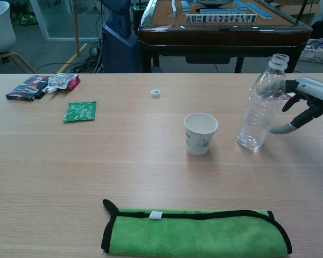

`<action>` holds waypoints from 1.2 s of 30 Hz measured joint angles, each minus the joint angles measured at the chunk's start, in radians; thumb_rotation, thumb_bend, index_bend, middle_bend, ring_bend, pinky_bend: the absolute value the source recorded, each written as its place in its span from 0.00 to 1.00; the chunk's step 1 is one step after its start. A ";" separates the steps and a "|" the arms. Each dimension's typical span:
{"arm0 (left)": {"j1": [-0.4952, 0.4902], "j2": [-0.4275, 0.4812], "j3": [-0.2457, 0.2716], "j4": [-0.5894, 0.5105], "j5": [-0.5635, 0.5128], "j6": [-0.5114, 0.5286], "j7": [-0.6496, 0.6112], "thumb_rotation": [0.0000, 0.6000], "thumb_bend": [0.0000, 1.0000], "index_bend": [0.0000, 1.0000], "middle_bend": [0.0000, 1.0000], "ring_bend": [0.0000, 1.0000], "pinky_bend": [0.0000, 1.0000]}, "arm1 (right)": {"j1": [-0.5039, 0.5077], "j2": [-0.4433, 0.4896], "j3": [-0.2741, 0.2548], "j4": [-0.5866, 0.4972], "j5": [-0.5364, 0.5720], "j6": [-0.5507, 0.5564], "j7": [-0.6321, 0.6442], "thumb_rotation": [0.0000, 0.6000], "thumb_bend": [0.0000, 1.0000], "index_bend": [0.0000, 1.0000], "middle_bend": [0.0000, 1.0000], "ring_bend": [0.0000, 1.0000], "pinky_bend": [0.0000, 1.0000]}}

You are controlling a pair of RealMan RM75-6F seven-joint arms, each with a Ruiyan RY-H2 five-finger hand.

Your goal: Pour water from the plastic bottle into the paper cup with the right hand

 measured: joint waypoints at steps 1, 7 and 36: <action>0.000 0.000 0.001 -0.001 0.005 0.003 0.000 1.00 0.11 0.54 0.39 0.36 0.56 | -0.005 0.009 -0.001 -0.013 0.001 0.007 -0.025 1.00 0.00 0.22 0.20 0.14 0.32; 0.005 -0.001 0.011 -0.015 0.049 0.030 0.017 1.00 0.11 0.54 0.41 0.36 0.56 | -0.048 0.083 -0.012 -0.142 0.020 0.077 -0.269 1.00 0.00 0.22 0.20 0.14 0.32; 0.014 -0.017 0.041 -0.058 0.135 0.068 0.105 1.00 0.11 0.54 0.41 0.36 0.56 | -0.447 0.392 -0.150 -0.616 -0.026 0.620 -0.842 1.00 0.00 0.22 0.21 0.13 0.30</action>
